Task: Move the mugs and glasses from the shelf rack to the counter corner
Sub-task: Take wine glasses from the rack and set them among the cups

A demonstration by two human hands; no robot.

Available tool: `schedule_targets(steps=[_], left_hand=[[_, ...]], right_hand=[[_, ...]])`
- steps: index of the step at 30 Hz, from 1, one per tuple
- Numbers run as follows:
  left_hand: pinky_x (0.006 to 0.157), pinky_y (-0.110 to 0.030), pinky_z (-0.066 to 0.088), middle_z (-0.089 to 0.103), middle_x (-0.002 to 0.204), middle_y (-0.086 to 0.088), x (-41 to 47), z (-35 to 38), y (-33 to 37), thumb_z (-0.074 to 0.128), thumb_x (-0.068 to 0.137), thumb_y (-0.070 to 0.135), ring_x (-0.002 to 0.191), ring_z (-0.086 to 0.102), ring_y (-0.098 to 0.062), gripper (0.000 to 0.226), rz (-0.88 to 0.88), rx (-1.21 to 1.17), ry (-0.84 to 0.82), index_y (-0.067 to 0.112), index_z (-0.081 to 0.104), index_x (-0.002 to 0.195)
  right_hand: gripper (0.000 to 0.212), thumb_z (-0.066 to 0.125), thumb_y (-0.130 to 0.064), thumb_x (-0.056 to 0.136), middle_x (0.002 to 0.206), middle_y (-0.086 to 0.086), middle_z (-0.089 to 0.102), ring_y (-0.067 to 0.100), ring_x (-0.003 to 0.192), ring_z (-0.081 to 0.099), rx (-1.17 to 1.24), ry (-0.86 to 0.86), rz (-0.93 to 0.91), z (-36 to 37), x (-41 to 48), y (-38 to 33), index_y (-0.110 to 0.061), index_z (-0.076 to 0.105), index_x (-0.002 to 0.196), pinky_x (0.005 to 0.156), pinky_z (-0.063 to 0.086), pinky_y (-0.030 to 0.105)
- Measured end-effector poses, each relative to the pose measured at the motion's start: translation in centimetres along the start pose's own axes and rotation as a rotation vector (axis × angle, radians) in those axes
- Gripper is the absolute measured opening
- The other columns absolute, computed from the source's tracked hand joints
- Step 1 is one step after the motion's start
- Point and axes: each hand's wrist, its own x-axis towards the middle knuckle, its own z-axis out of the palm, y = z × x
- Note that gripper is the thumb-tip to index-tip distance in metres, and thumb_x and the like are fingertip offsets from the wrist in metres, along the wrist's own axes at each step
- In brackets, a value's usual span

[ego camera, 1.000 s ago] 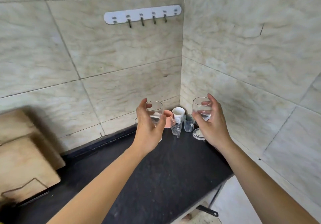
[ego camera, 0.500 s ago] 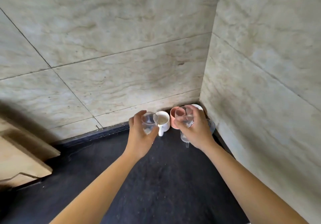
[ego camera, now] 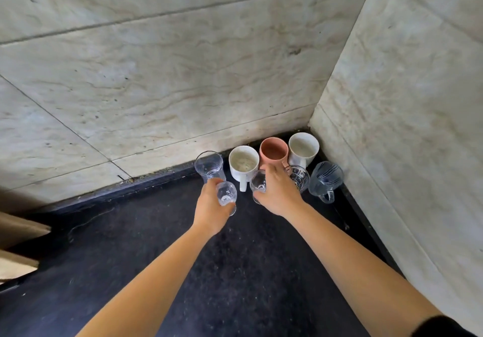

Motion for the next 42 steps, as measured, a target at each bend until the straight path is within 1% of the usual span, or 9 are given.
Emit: schedule_targets(steps=[6, 10, 18, 21, 25, 28, 32, 36, 42], left_hand=[[0.068, -0.008, 0.035, 0.052, 0.134, -0.003, 1.1, 0.9, -0.5, 0.075, 0.081, 0.013, 0.1, 0.049, -0.01, 0.06, 0.061, 0.06, -0.025, 0.017, 0.045, 0.132], [0.086, -0.023, 0.041, 0.051, 0.139, -0.005, 1.6, 1.1, -0.6, 0.075, 0.082, 0.014, 0.114, 0.055, -0.019, 0.064, 0.074, 0.065, -0.038, 0.017, 0.042, 0.137], [0.097, -0.03, 0.047, 0.042, 0.15, -0.011, 0.9, -0.1, -0.5, 0.073, 0.086, 0.023, 0.127, 0.052, -0.028, 0.077, 0.096, 0.168, -0.124, 0.016, 0.03, 0.15], [0.102, -0.039, 0.046, 0.038, 0.153, -0.01, 0.0, -2.0, 0.8, 0.069, 0.089, 0.032, 0.131, 0.048, -0.029, 0.076, 0.132, 0.233, -0.101, 0.017, 0.028, 0.152], [0.1, -0.046, 0.045, 0.043, 0.15, -0.014, -0.9, -8.0, 5.1, 0.058, 0.096, 0.034, 0.131, 0.046, -0.036, 0.06, 0.326, 0.324, 0.089, 0.012, 0.038, 0.148], [0.106, -0.057, 0.04, 0.037, 0.155, -0.02, -1.9, -13.9, 9.8, 0.051, 0.1, 0.032, 0.14, 0.035, -0.04, 0.056, 0.525, 0.401, 0.36, 0.005, 0.038, 0.148], [0.11, -0.058, 0.033, 0.029, 0.158, -0.022, -4.3, -20.6, 14.4, 0.041, 0.104, 0.039, 0.144, 0.028, -0.041, 0.057, 0.688, 0.486, 0.719, 0.006, 0.035, 0.149], [0.115, -0.053, 0.026, 0.023, 0.159, -0.024, -8.7, -24.2, 14.1, 0.043, 0.103, 0.041, 0.148, 0.022, -0.041, 0.06, 0.719, 0.58, 0.957, 0.006, 0.032, 0.151], [0.114, -0.058, 0.025, 0.015, 0.161, -0.026, -17.7, -25.6, 9.4, 0.046, 0.101, 0.042, 0.149, 0.015, -0.044, 0.067, 0.446, 0.696, 1.061, 0.006, 0.027, 0.154]], right_hand=[[0.055, 0.073, -0.026, 0.088, 0.143, 0.009, 0.044, 0.033, 0.119, 0.059, -0.017, 0.017, 0.059, 1.1, 0.8, 0.7, -0.014, 0.044, 0.132, 0.088, 0.055, 0.05], [0.059, 0.072, -0.026, 0.089, 0.148, 0.009, 0.041, 0.033, 0.12, 0.059, 0.014, 0.037, 0.06, 1.9, 0.4, 1.0, -0.015, 0.039, 0.137, 0.09, 0.055, 0.048], [0.078, 0.072, -0.033, 0.09, 0.155, 0.008, 0.036, 0.033, 0.128, 0.056, -0.012, 0.04, 0.049, 1.2, -0.9, 0.5, -0.019, 0.026, 0.151, 0.091, 0.055, 0.05], [0.07, 0.067, -0.036, 0.092, 0.15, 0.009, 0.039, 0.034, 0.126, 0.054, -0.009, 0.086, 0.016, -1.0, -1.5, -0.1, -0.019, 0.029, 0.149, 0.083, 0.052, 0.048], [0.056, 0.052, -0.042, 0.101, 0.154, 0.01, 0.038, 0.032, 0.135, 0.047, -0.004, 0.248, -0.021, -6.5, -1.9, -2.5, -0.015, 0.036, 0.149, 0.093, 0.048, 0.045], [0.067, 0.035, -0.054, 0.104, 0.168, 0.009, 0.014, 0.029, 0.153, 0.021, -0.028, 0.43, -0.099, -11.8, -2.6, -5.8, -0.02, 0.019, 0.159, 0.116, 0.032, 0.045], [0.072, 0.032, -0.058, 0.103, 0.169, 0.016, 0.005, 0.031, 0.155, 0.012, -0.127, 0.782, -0.3, -17.8, -4.5, -10.4, -0.021, 0.013, 0.162, 0.122, 0.016, 0.045], [0.075, 0.044, -0.053, 0.101, 0.166, 0.027, 0.008, 0.04, 0.154, 0.014, -0.158, 0.933, -0.457, -20.0, -6.3, -13.7, -0.012, 0.021, 0.16, 0.123, 0.019, 0.053], [0.083, 0.047, -0.056, 0.099, 0.166, 0.027, 0.004, 0.041, 0.155, 0.009, -0.093, 0.807, -0.723, -16.0, -7.2, -17.5, -0.011, 0.015, 0.161, 0.122, 0.015, 0.057]])
